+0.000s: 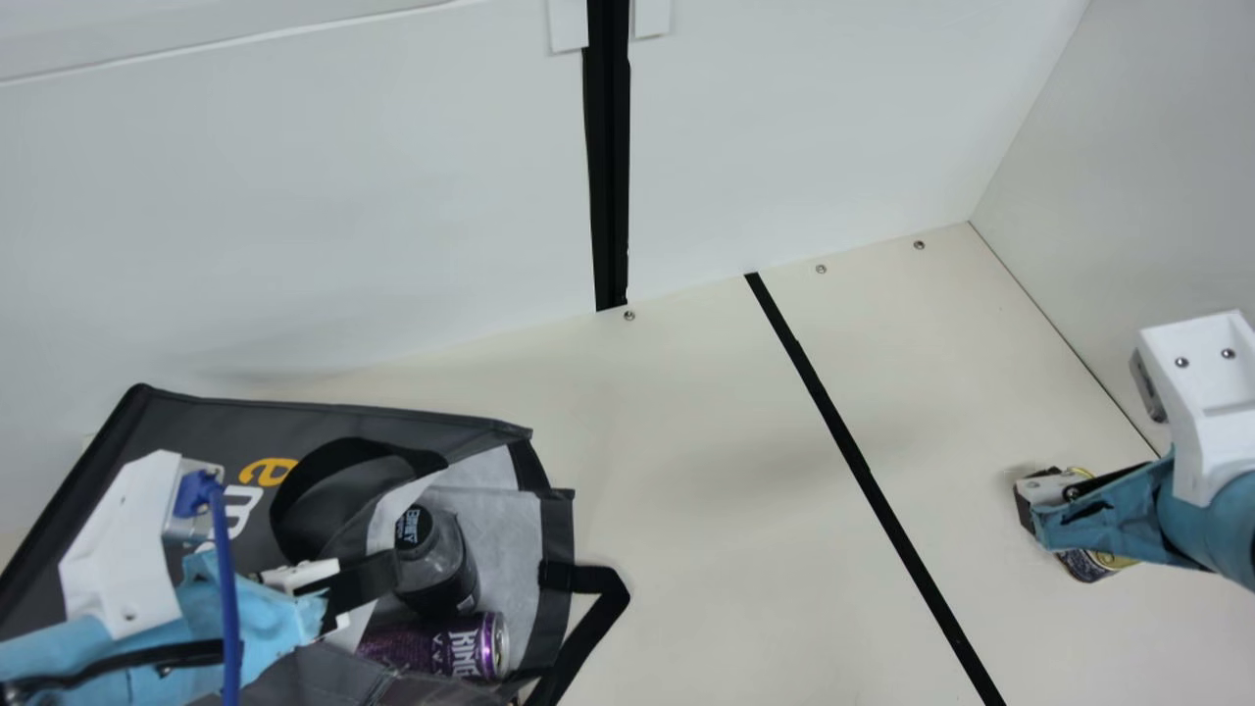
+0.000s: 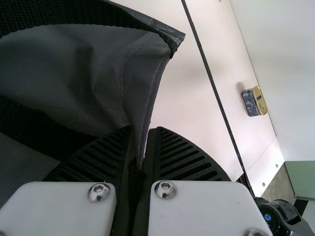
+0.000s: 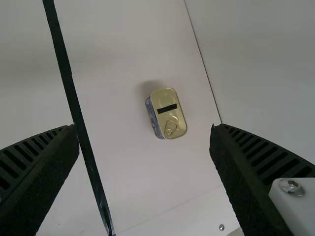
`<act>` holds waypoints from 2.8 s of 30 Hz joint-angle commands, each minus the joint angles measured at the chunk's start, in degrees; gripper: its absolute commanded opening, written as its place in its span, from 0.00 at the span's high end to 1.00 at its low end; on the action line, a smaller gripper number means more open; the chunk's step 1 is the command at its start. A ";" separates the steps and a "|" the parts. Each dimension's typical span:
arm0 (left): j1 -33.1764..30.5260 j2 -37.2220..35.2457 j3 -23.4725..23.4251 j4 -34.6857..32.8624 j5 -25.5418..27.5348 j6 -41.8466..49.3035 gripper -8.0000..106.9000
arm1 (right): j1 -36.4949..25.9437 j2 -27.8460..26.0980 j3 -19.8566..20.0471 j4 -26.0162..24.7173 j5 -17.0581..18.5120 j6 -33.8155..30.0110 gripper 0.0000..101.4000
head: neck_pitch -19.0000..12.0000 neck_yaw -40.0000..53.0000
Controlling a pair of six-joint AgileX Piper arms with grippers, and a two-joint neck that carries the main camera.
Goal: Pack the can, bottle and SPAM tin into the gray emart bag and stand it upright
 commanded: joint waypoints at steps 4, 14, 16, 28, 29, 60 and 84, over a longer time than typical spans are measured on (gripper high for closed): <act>0.00 0.00 0.00 0.00 0.00 0.00 1.00 | -2.75 0.38 0.89 1.34 0.04 -3.48 0.06 | -1.30 -0.05; 0.00 0.00 0.00 0.00 0.00 0.00 1.00 | -7.79 1.46 2.59 4.27 0.04 -9.59 0.06 | -1.30 -0.05; 0.00 0.00 0.00 0.00 0.00 0.00 1.00 | -8.95 1.74 2.82 4.95 0.04 -10.93 0.06 | -1.30 -0.05; 0.00 0.00 0.00 0.00 0.00 0.00 1.00 | -17.75 5.09 5.40 9.71 -3.02 -20.76 0.06 | -1.30 -0.05; 0.00 0.00 0.00 0.00 0.00 0.00 1.00 | -18.56 5.51 5.62 10.13 -3.42 -21.66 0.06 | -1.30 -0.05; 0.00 0.00 0.00 0.00 0.00 0.00 1.00 | -29.60 21.19 5.78 18.31 -9.39 -38.71 0.06 | -1.30 -0.05; 0.00 0.00 0.00 0.00 0.00 0.00 1.00 | -31.30 36.09 0.29 22.49 -9.78 -45.13 0.06 | -1.30 -0.05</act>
